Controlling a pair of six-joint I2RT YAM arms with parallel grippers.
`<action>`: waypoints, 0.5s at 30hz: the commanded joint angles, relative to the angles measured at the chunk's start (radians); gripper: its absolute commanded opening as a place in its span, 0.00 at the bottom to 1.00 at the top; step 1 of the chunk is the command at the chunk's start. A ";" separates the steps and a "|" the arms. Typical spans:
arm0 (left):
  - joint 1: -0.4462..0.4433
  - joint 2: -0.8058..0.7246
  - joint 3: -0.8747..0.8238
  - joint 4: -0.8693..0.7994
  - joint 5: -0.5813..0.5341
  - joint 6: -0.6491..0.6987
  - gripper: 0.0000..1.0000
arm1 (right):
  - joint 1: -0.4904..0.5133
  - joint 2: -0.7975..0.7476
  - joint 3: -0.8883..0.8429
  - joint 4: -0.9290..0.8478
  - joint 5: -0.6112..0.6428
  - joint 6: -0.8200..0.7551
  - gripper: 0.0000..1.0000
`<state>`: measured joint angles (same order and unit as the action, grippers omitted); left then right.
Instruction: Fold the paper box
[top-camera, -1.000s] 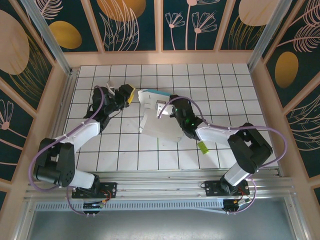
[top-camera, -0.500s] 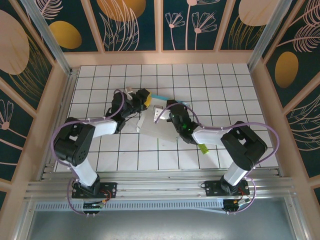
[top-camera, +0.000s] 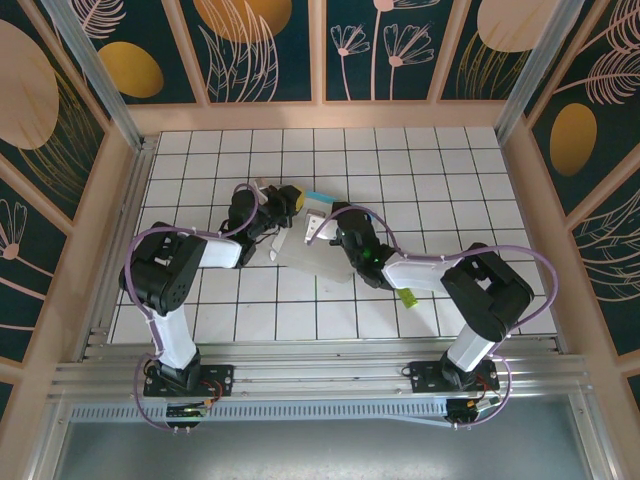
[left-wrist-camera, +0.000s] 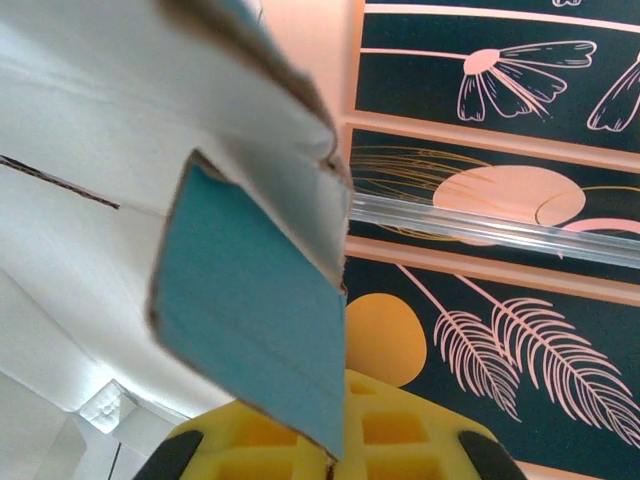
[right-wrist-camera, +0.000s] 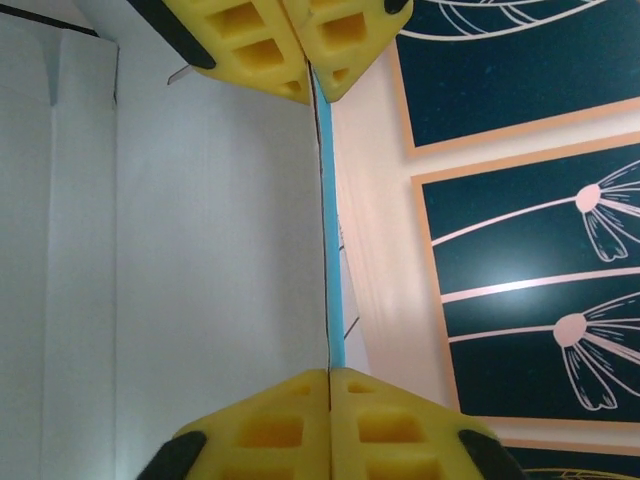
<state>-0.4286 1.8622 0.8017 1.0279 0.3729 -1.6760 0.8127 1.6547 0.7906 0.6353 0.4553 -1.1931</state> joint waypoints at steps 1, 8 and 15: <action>-0.002 0.019 0.052 0.043 -0.008 0.011 0.03 | 0.023 -0.040 0.083 -0.221 -0.050 0.208 0.35; -0.002 0.074 0.163 -0.076 0.076 0.127 0.00 | -0.193 -0.107 0.468 -0.764 -0.794 0.876 0.83; -0.002 0.089 0.199 -0.110 0.124 0.124 0.00 | -0.455 0.206 0.939 -1.166 -1.173 1.222 0.80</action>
<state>-0.4286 1.9419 0.9524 0.9451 0.4625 -1.5738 0.3870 1.7382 1.6413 -0.2272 -0.4789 -0.1722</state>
